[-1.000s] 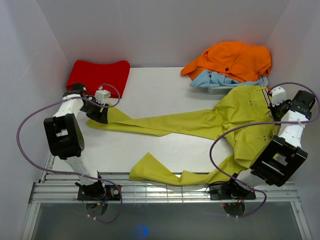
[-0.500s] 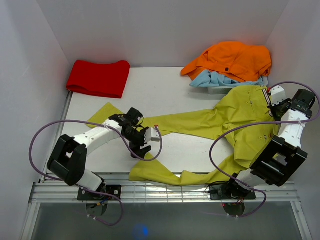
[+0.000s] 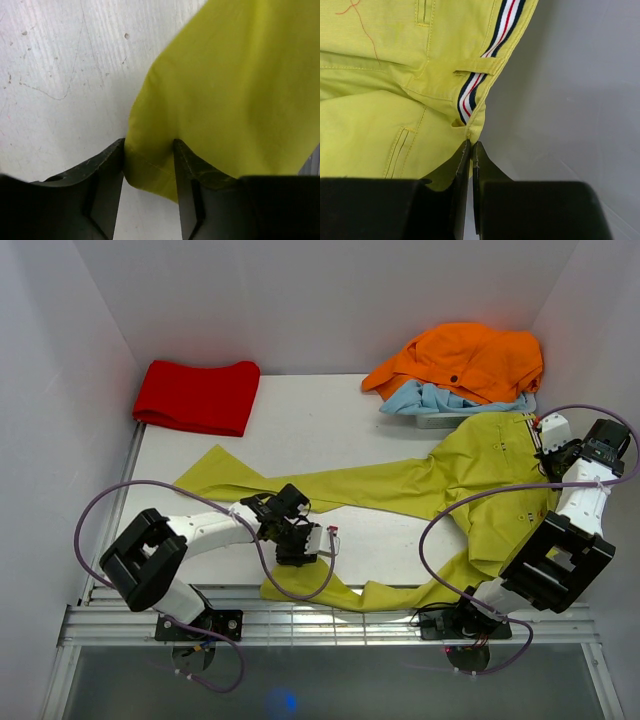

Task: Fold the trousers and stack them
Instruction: Flatten the trousers out

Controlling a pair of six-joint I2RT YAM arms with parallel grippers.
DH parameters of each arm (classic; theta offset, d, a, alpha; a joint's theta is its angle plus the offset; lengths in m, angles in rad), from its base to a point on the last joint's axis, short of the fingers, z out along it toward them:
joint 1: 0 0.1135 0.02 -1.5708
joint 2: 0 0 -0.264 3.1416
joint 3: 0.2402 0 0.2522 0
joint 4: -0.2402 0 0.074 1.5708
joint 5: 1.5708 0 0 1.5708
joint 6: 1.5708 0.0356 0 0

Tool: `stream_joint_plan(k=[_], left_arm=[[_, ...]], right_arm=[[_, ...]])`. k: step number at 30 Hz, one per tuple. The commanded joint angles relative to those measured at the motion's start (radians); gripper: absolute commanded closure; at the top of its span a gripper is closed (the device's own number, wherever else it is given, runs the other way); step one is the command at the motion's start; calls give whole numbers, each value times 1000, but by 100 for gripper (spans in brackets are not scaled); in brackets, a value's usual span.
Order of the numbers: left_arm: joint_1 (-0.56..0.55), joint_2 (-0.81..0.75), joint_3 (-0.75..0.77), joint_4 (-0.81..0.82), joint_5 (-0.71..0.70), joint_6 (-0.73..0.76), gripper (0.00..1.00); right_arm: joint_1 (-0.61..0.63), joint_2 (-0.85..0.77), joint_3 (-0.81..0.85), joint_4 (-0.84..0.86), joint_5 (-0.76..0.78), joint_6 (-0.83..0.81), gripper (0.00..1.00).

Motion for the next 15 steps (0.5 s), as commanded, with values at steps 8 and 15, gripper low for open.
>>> stream_joint_plan(k=[8, 15], left_arm=[[144, -55, -119, -28, -136, 2, 100], [652, -188, -58, -202, -150, 171, 100]], right_arm=[[-3, -9, 24, 1, 31, -52, 92], [0, -8, -15, 24, 31, -72, 92]])
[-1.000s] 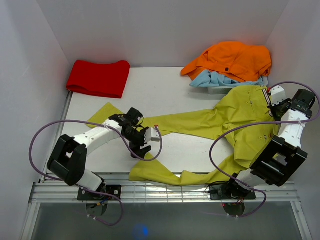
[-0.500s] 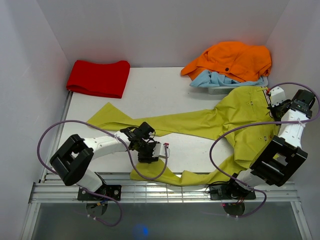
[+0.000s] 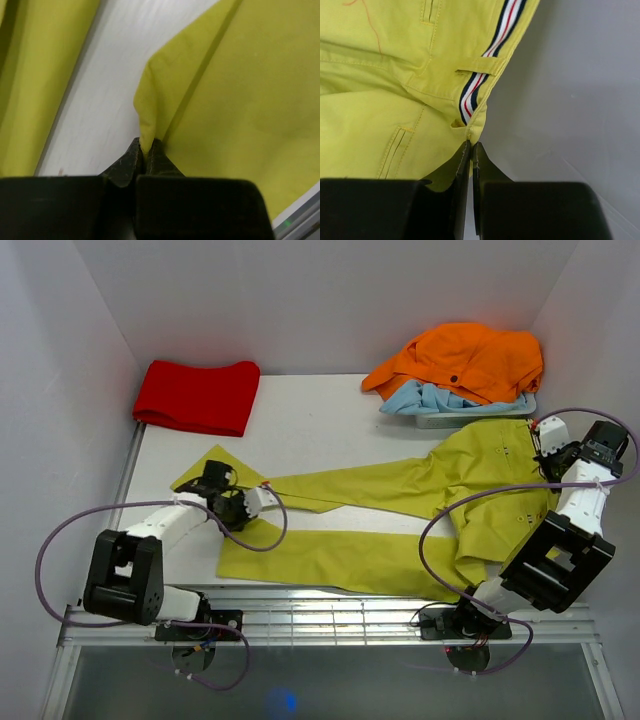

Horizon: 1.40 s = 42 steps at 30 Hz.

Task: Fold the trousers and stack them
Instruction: Flatten the trousers out

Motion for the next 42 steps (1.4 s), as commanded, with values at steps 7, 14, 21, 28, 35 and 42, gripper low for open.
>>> stream_joint_plan(k=[7, 14, 21, 28, 35, 42], left_arm=[[600, -116, 13, -184, -98, 373, 100], [882, 90, 93, 44, -149, 420, 100], [935, 324, 314, 81, -155, 345, 93], [911, 339, 657, -451, 279, 320, 2], [668, 391, 772, -221, 272, -51, 5], [518, 621, 892, -59, 94, -238, 6]], right_arm=[[16, 1, -46, 21, -8, -34, 92], [28, -5, -170, 49, -10, -59, 92], [30, -11, -253, 84, 24, -151, 92], [28, -8, -256, 69, 73, -232, 92], [28, 7, -244, 30, 92, -321, 92], [28, 11, -234, 43, 104, -336, 92]])
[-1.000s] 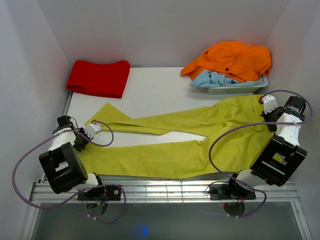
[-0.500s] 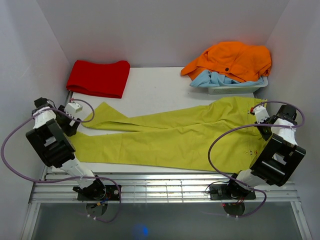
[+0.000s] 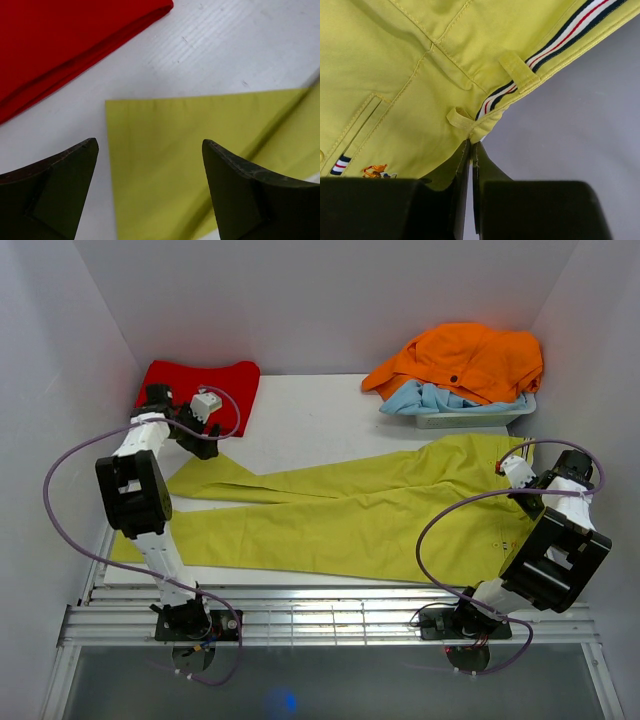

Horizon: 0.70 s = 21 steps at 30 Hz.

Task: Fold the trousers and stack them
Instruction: Flatten the trousers out

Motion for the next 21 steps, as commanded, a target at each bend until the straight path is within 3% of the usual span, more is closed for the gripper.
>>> stream_joint_plan(k=[1, 10, 13, 14, 17, 18, 21], left_arm=[[-16, 91, 52, 113, -102, -132, 4], [-37, 216, 78, 135, -226, -115, 3], [-37, 222, 37, 134, -252, -98, 15], [-36, 219, 15, 132, -255, -94, 29], [-22, 165, -29, 91, -220, -101, 90], [-5, 141, -26, 92, -220, -123, 100], [123, 61, 69, 159, -284, -259, 100]], right_arm=[[0, 12, 28, -2, 40, -46, 92], [0, 13, 27, 1, 39, -49, 92], [0, 15, 30, 2, 37, -49, 92], [0, 18, 31, 4, 37, -50, 92], [-2, 22, 36, 7, 40, -50, 92], [-2, 22, 34, 7, 39, -50, 92], [-5, 24, 25, 21, 37, -58, 92]])
